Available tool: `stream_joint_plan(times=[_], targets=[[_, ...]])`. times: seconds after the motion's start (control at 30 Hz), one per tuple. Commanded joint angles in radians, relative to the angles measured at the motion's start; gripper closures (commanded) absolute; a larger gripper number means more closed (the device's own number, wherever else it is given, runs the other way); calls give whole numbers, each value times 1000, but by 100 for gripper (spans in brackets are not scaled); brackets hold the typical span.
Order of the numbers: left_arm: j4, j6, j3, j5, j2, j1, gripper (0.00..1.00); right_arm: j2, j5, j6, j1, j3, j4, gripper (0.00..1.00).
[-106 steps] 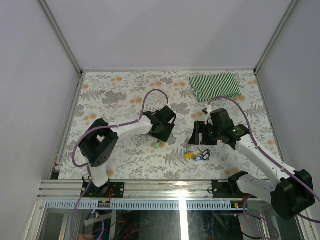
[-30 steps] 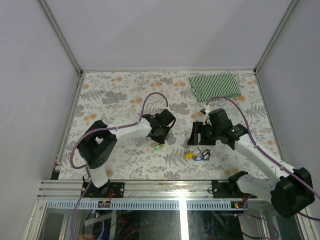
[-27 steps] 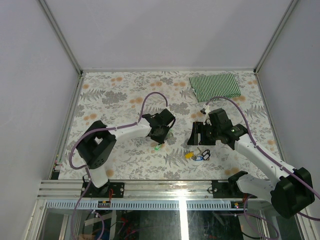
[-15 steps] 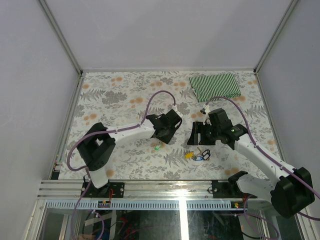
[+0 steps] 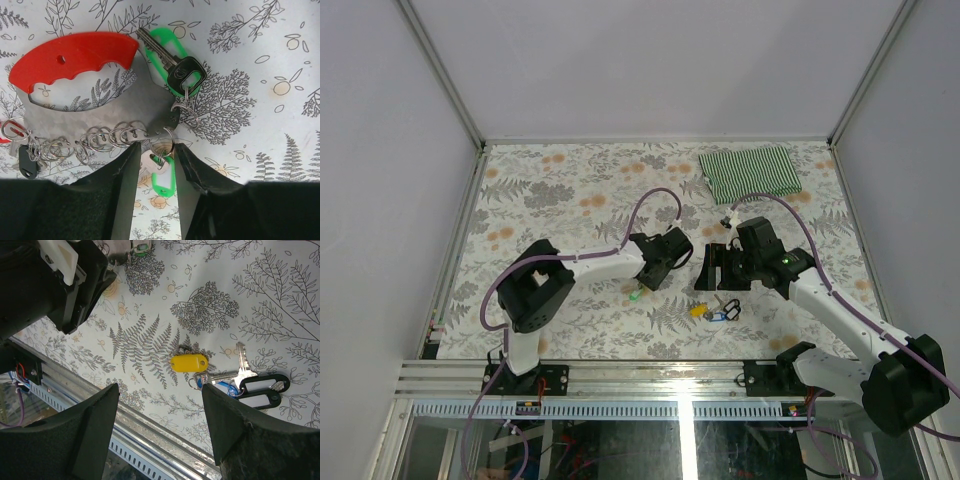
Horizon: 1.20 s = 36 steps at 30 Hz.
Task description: Put the keys on the keyring
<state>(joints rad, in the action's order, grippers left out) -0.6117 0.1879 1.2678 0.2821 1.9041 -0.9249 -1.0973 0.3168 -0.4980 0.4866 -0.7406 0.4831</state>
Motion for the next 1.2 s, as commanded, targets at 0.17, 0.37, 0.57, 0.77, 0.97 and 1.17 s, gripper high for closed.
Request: stream_joint_plan(times=[0.17, 0.37, 0.57, 0.77, 0.97, 1.17], targets=[[16, -15, 19, -1, 11, -2, 74, -8, 16, 1, 12, -3, -23, 26], [25, -4, -1, -22, -1, -2, 83, -9, 16, -1, 12, -3, -23, 26], [26, 16, -41, -26, -23, -2, 95, -9, 18, -2, 12, -4, -25, 26], [24, 53, -100, -69, -79, -2, 100, -10, 19, -1, 14, -6, -26, 26], [41, 106, -183, -129, -174, -2, 100, -15, 22, -4, 17, -6, -32, 25], [41, 135, -244, -170, -239, -3, 92, -15, 23, -3, 20, -8, -31, 25]])
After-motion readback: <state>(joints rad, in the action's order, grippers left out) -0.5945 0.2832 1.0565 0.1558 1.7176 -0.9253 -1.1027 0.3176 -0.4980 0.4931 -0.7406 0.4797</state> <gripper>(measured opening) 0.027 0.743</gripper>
